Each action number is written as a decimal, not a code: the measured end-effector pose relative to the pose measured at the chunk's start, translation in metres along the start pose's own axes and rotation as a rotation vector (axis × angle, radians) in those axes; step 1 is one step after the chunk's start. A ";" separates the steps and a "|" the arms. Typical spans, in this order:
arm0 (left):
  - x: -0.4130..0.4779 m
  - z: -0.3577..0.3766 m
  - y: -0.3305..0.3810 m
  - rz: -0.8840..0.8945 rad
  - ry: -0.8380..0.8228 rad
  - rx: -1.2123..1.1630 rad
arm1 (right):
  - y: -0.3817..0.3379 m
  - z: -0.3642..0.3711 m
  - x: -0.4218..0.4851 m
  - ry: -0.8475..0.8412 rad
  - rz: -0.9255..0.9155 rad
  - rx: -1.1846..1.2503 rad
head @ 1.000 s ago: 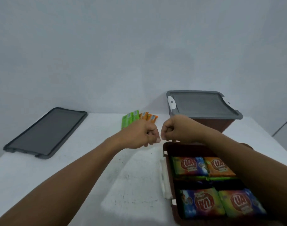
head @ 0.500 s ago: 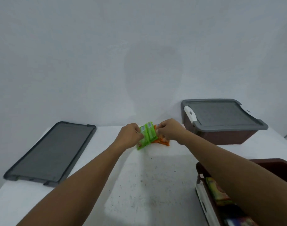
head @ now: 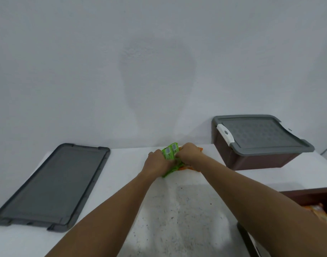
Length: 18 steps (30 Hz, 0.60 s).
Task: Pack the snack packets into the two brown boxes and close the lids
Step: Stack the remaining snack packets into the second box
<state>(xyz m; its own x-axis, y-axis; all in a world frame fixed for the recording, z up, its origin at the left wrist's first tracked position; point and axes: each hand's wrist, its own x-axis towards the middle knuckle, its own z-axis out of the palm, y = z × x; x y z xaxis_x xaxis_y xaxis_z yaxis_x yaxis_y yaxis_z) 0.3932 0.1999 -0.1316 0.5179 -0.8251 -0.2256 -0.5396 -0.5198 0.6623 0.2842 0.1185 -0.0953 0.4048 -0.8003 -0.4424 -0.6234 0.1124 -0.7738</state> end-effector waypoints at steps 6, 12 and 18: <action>-0.004 -0.014 -0.007 -0.024 -0.017 -0.196 | -0.009 0.015 0.006 0.077 0.023 -0.143; -0.011 -0.022 -0.006 -0.036 -0.118 -0.465 | -0.012 0.010 -0.003 0.032 0.032 0.006; -0.039 -0.025 0.005 -0.056 -0.104 -0.738 | -0.012 -0.005 -0.019 -0.042 -0.163 0.106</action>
<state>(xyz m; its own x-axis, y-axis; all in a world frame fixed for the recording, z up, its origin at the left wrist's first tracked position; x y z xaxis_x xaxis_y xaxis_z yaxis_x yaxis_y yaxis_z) 0.3871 0.2353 -0.1020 0.4461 -0.8374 -0.3158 0.0905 -0.3088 0.9468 0.2809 0.1295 -0.0753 0.5233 -0.7881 -0.3241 -0.4743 0.0466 -0.8791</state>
